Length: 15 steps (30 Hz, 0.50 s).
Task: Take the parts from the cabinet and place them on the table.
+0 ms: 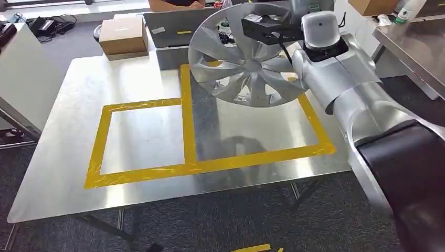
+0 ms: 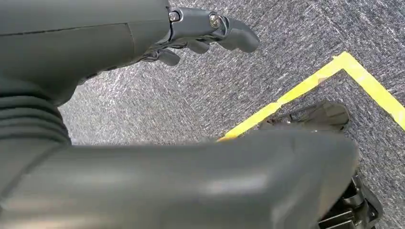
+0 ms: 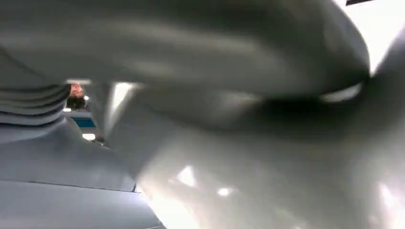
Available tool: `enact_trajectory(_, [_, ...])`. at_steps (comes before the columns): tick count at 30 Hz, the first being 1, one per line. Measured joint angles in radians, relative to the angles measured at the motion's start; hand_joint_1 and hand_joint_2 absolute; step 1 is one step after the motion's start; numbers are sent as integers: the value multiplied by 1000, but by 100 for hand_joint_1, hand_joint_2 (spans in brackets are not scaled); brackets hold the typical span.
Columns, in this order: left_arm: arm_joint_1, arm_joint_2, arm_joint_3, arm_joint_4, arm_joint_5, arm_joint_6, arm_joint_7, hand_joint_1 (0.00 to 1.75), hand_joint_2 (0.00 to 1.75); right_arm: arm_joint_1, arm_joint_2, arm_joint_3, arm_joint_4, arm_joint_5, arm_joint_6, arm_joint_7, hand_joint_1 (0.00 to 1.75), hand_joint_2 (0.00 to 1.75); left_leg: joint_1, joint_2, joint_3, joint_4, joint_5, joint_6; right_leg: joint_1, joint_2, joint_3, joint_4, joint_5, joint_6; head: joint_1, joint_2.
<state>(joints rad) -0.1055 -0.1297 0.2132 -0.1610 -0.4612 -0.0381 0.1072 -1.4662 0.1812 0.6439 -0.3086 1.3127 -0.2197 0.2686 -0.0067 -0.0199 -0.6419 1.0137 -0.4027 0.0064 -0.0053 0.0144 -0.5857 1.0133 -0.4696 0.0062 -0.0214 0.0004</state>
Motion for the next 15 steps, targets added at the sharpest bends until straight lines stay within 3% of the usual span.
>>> enact_trajectory(6, [0, 0, 0, 0, 0, 3, 0, 0, 0, 0, 1, -6, 0, -20, 25, -19, 0, 0, 0, 0, 0, 0, 0, 0, 0, 0, 0, 0, 0, 0, 0, 0])
enact_trajectory(11, [-1, 0, 2, 0, -2, 4, 0, 0, 0, 0, 9, -21, 9, -29, 223, -81, 0, 0, 0, 0, 0, 0, 0, 0, 0, 0, 0, 0, 0, 0, 0, 0])
enact_trajectory(15, [-1, 0, 2, 0, -7, 4, 3, 0, 0, 2, 13, -21, 18, -21, 290, -93, 0, 0, 0, 0, 0, 0, 0, 0, 0, 0, 0, 0, 0, 0, 0, 0])
